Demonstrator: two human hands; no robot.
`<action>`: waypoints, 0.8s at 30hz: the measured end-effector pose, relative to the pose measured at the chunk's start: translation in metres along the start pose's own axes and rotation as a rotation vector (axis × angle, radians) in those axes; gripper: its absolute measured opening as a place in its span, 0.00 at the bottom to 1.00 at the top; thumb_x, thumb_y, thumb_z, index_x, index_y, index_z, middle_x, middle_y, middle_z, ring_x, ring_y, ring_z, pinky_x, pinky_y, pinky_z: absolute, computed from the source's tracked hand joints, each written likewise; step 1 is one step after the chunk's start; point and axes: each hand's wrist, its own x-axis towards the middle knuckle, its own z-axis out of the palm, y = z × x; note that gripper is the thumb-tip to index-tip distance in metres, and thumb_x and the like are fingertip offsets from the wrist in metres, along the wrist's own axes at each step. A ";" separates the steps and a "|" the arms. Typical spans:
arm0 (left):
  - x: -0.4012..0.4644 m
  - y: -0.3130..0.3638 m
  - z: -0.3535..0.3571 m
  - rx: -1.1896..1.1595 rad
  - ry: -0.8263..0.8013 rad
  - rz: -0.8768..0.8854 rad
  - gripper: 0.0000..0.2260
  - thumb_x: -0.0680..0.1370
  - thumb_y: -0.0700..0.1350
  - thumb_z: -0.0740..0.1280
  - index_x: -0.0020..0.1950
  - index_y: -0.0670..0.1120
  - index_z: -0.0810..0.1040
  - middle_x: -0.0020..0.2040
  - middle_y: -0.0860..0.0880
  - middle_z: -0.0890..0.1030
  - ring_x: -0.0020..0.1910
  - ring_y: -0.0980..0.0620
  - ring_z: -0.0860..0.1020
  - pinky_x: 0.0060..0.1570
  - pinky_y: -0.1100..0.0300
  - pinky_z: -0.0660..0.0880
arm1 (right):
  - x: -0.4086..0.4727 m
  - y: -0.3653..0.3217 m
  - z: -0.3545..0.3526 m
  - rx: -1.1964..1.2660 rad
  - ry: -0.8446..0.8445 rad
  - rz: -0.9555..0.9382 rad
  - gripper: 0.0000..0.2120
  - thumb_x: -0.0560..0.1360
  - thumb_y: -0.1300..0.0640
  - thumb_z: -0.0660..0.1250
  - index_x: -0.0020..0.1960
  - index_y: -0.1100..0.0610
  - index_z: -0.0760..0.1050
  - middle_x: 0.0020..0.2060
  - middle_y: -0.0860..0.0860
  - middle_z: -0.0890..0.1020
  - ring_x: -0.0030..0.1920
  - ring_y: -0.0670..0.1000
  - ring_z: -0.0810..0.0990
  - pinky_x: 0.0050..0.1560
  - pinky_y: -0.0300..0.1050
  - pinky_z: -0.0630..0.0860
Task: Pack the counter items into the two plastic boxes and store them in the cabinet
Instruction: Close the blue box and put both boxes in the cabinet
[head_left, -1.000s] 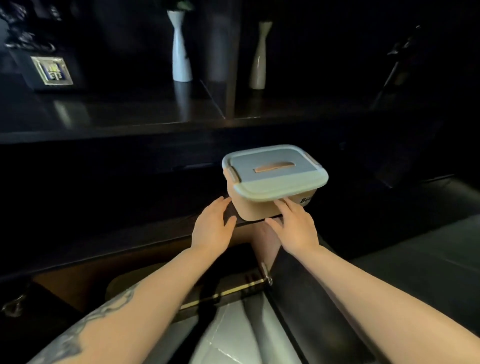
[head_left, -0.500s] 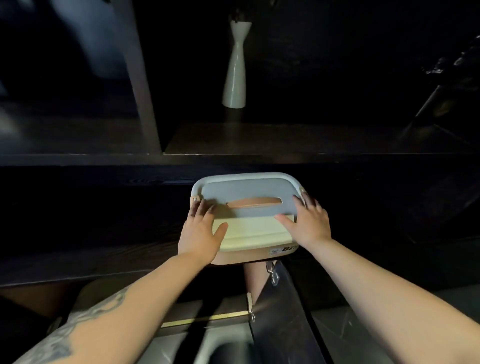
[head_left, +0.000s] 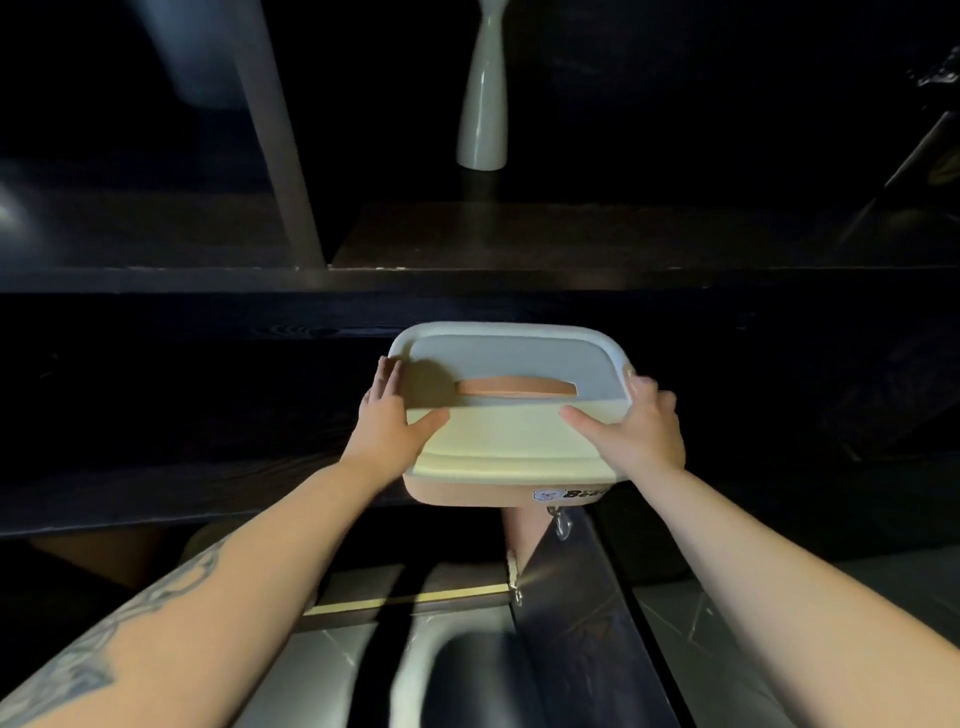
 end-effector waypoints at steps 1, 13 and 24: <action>-0.005 -0.005 -0.004 -0.052 0.012 0.023 0.38 0.75 0.56 0.67 0.77 0.41 0.53 0.79 0.49 0.49 0.77 0.50 0.45 0.73 0.55 0.50 | -0.013 0.001 0.003 0.063 0.031 0.006 0.49 0.56 0.29 0.73 0.69 0.47 0.61 0.60 0.53 0.68 0.61 0.58 0.72 0.55 0.54 0.75; -0.116 -0.077 -0.055 -0.360 0.218 -0.113 0.37 0.68 0.51 0.75 0.73 0.59 0.62 0.66 0.61 0.71 0.64 0.59 0.71 0.64 0.58 0.67 | -0.140 -0.020 0.055 0.300 0.119 -0.001 0.50 0.52 0.30 0.75 0.68 0.48 0.61 0.61 0.49 0.69 0.62 0.53 0.71 0.52 0.47 0.70; -0.234 -0.161 -0.072 -0.460 0.385 -0.214 0.38 0.64 0.45 0.79 0.67 0.67 0.67 0.66 0.65 0.72 0.65 0.64 0.69 0.62 0.62 0.69 | -0.251 -0.019 0.113 0.698 0.023 -0.128 0.43 0.54 0.46 0.85 0.65 0.51 0.71 0.58 0.52 0.78 0.60 0.51 0.77 0.56 0.54 0.78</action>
